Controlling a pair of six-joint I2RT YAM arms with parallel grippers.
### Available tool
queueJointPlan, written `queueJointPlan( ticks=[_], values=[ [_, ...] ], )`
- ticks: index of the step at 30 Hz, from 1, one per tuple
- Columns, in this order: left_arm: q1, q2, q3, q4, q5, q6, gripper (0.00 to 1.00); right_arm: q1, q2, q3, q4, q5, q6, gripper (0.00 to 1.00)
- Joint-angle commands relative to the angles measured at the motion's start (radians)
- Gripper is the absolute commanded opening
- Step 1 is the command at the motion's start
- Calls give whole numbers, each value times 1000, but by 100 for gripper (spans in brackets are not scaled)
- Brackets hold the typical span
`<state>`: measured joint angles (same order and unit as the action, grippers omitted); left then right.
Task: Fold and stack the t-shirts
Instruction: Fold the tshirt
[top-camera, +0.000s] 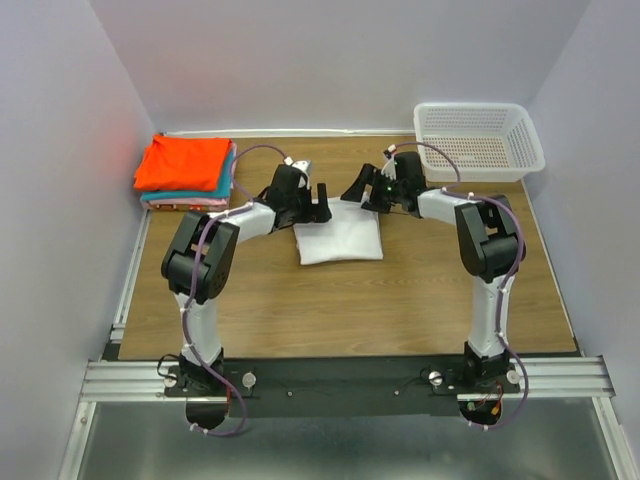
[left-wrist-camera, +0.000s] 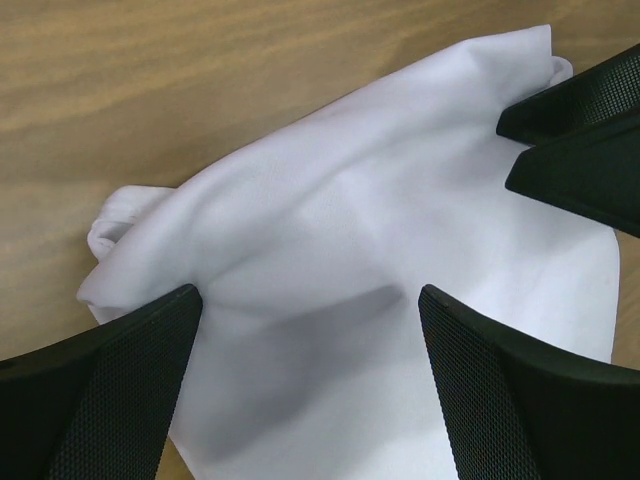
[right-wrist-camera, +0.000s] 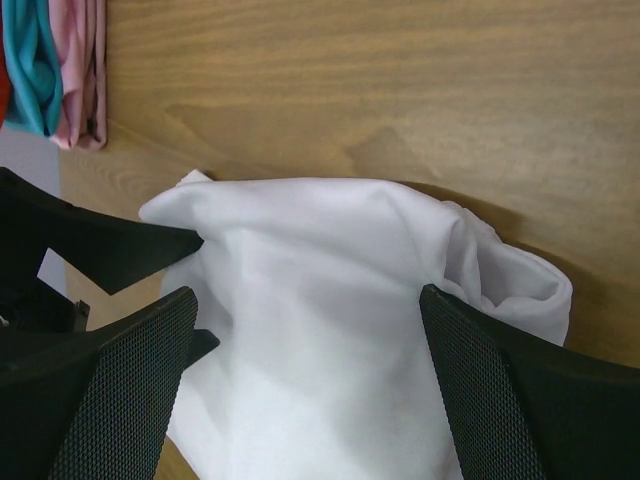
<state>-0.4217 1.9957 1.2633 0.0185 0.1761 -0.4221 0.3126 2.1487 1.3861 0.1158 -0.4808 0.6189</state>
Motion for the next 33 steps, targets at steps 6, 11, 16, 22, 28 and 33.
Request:
queueJointPlan(
  ticks=[6, 11, 16, 22, 28, 33],
  values=[
    [-63, -259, -242, -37, -56, -80, 98, 8, -139, -194, -165, 24, -116, 100],
    [-129, -403, -307, -58, -115, -119, 98, 10, -340, -288, -165, 50, -119, 100],
    [-144, -508, -412, -60, -167, -187, 98, 10, -626, -444, -166, 140, -85, 100],
    [-143, -540, -484, -64, -210, -230, 98, 8, -890, -656, -169, 254, -19, 100],
    [-143, -428, -429, -71, -236, -225, 98, 8, -1105, -756, -212, 301, -7, 100],
    [-141, -293, -322, -120, -265, -219, 98, 8, -1168, -750, -281, 307, -27, 100]
  ],
)
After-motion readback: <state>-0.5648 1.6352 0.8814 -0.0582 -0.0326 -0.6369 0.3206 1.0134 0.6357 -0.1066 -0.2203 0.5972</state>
